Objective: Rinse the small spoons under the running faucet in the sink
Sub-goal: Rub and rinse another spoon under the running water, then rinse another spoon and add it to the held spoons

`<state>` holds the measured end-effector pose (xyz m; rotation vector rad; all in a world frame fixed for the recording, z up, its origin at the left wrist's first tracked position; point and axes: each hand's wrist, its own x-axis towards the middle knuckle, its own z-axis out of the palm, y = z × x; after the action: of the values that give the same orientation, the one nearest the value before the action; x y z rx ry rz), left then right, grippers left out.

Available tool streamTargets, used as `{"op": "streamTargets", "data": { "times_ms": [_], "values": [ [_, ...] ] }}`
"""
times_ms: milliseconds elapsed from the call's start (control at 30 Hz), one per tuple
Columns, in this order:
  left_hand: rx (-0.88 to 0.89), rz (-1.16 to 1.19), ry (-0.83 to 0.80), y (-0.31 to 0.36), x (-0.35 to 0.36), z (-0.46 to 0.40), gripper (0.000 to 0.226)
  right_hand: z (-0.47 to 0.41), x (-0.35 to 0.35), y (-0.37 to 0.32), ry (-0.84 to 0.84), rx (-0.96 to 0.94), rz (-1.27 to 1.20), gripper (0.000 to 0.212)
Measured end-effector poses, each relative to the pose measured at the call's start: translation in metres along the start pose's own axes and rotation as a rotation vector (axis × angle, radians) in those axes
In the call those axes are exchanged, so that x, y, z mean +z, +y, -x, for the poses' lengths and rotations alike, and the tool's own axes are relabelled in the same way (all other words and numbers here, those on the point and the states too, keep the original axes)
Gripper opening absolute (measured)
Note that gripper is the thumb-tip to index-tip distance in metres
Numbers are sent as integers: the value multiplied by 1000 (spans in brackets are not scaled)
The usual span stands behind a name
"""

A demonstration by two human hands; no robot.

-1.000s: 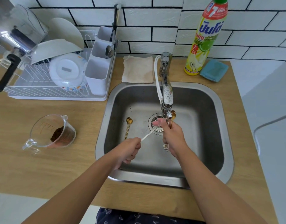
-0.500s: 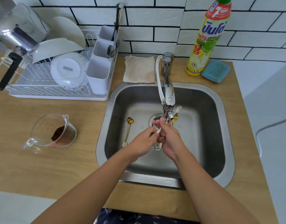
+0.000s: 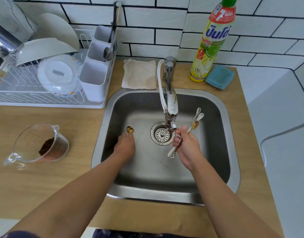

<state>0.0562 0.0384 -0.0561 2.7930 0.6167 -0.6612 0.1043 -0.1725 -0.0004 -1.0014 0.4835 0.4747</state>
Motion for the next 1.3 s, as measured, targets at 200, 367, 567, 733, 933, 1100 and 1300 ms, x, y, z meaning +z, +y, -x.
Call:
{"op": "streamTargets", "data": {
  "times_ms": [200,367,567,733,933,1100,1300],
  "values": [
    [-77,-47,-8,-5,7,-13,30,7,0,-2,-32,-16,59,52],
    [-120,59,-23,-4,-3,-10,29,7,-4,-1,-58,5,74,59],
    [12,253,-56,20,-28,9,23,-2,-9,5,10,14,108,26],
    [133,924,-265,56,-25,42,17,-8,-11,16,17,21,309,21],
    [179,1099,-313,65,-27,53,23,-7,-12,16,-54,21,317,47],
    [221,967,-276,60,-31,56,15,-10,-8,14,-97,16,373,40],
    [218,878,-284,57,-21,73,14,-7,-14,18,-160,33,485,39]
  ]
}}
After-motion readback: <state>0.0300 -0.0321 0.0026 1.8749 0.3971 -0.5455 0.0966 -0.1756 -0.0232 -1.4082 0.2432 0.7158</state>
